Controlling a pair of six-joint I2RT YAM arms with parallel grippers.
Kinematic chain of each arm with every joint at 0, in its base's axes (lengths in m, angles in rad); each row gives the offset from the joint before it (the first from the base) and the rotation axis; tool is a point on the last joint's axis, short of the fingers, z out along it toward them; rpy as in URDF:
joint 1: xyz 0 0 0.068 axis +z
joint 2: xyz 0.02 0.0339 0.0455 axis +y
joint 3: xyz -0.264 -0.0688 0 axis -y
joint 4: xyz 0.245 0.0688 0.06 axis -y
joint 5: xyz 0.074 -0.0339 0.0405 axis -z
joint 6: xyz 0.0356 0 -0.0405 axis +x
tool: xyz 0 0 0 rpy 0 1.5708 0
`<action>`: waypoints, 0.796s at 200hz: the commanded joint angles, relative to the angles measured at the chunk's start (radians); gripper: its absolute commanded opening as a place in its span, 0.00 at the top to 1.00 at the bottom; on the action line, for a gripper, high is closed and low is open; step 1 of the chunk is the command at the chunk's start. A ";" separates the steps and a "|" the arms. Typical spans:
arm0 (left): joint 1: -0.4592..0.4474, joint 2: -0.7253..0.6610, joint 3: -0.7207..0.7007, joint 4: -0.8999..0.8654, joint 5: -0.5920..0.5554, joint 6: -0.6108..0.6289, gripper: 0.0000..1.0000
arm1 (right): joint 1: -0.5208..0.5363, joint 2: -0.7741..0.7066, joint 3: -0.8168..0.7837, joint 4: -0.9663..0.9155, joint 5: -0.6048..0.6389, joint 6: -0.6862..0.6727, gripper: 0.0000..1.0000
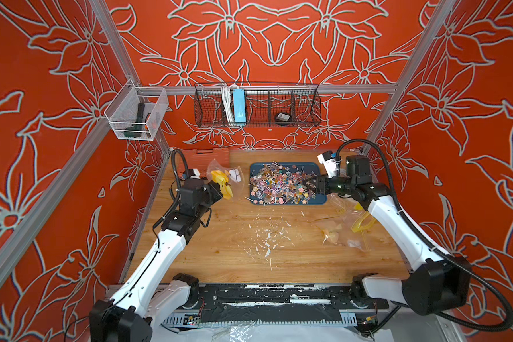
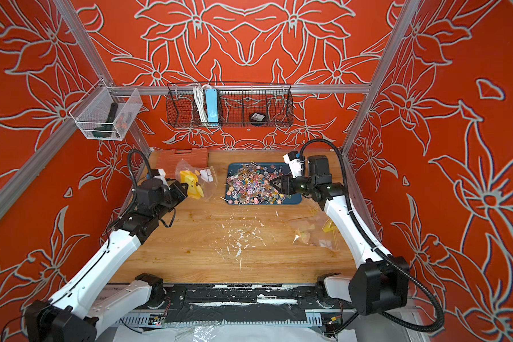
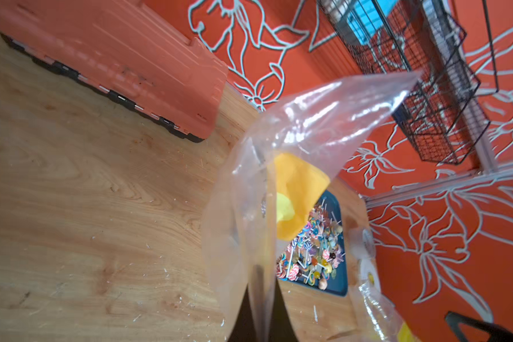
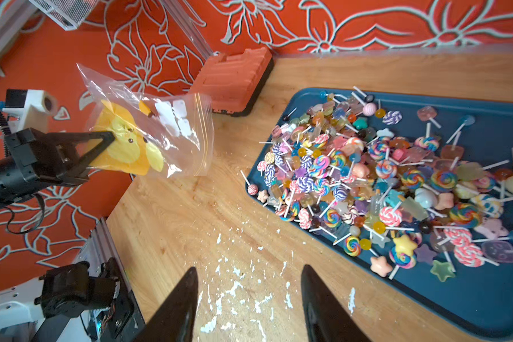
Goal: Pour candies out of the ziploc bag
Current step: Place the ziploc bag at the center of the board.
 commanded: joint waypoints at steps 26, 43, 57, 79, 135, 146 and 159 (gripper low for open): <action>0.104 0.083 -0.227 0.344 0.187 -0.332 1.00 | 0.030 0.032 0.054 -0.139 0.041 -0.090 0.44; 0.104 0.080 -0.285 0.424 0.149 -0.383 1.00 | 0.035 0.039 0.064 -0.155 0.040 -0.100 0.44; 0.115 0.071 -0.333 0.482 0.128 -0.426 1.00 | 0.041 0.048 0.069 -0.161 0.037 -0.104 0.44; 0.133 0.068 -0.391 0.537 0.115 -0.479 1.00 | 0.046 0.071 0.078 -0.164 0.029 -0.110 0.44; 0.139 0.042 -0.400 0.424 0.008 -0.438 0.68 | 0.055 0.094 0.076 -0.161 0.015 -0.119 0.44; 0.139 0.042 -0.401 0.415 0.005 -0.426 0.49 | 0.056 0.097 0.076 -0.162 0.015 -0.120 0.43; 0.139 0.056 -0.403 0.405 0.011 -0.413 0.33 | 0.055 0.098 0.075 -0.163 0.015 -0.121 0.43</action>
